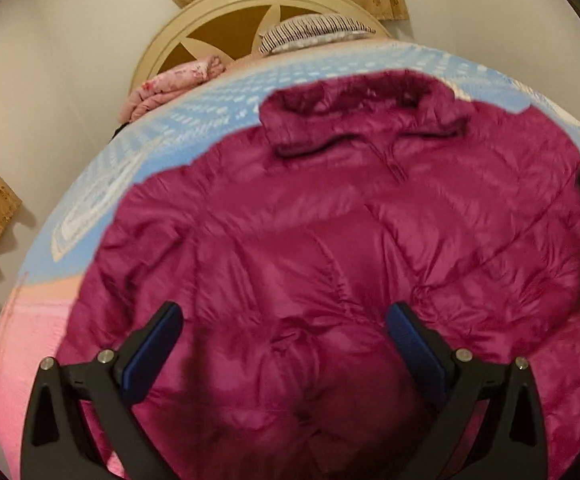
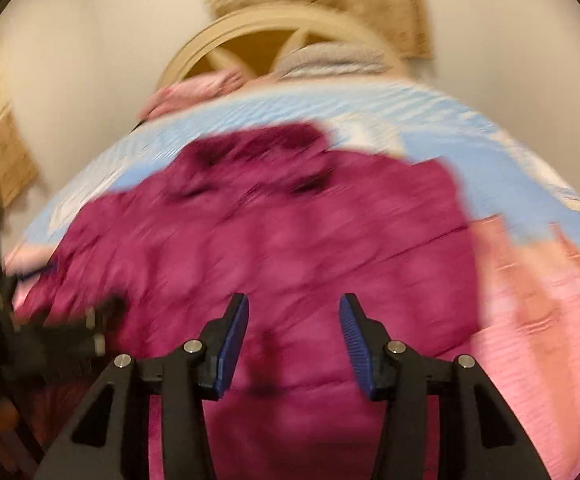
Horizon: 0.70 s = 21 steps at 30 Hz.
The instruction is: Fold large clothes
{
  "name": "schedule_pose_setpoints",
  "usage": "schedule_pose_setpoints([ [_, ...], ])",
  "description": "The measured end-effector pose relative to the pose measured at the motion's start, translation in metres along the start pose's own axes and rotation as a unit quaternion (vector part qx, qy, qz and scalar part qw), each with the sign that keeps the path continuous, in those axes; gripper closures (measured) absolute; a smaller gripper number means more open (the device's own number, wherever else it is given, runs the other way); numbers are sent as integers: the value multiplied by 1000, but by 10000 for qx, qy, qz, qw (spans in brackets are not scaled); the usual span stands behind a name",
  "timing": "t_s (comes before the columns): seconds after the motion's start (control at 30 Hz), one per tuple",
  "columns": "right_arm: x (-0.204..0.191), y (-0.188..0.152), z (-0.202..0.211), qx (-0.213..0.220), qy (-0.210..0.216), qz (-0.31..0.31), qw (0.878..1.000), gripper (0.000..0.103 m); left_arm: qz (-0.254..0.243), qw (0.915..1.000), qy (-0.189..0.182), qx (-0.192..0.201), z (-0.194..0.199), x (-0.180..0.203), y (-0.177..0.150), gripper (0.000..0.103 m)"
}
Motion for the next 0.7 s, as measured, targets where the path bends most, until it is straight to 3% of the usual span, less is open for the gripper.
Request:
schedule_pose_setpoints([
  [0.03, 12, 9, 0, 29, -1, -172, 9998, 65, 1, 10000, 0, -18, -3, 0, -1, 0],
  [0.17, 64, 50, -11, 116, -52, -872, 9961, 69, 133, 9996, -187, -139, -12, 0, -3, 0],
  [0.33, 71, 78, -42, -39, -234, -637, 9977, 72, 293, 9985, -419, -197, -18, -2, -5, 0],
  [0.53, 76, 63, -87, -545, -129, -620, 9965, 72, 350, 9977, -533, -216, -20, 3, -7, 0],
  [0.7, 81, 57, -97, -617, 13, -689, 9957, 72, 378, 9972, -598, -229, -24, 3, -5, 0],
])
Point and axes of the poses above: each gripper's, at about its wrist camera, not at the fingertips, and z roughly against the way its jaws point, x to its right, y to its top, the point moved 8 cm from there along -z, roughly the way its jaws point, and after that the axes turned 15 degrees about -x, right-handed, at the moved point
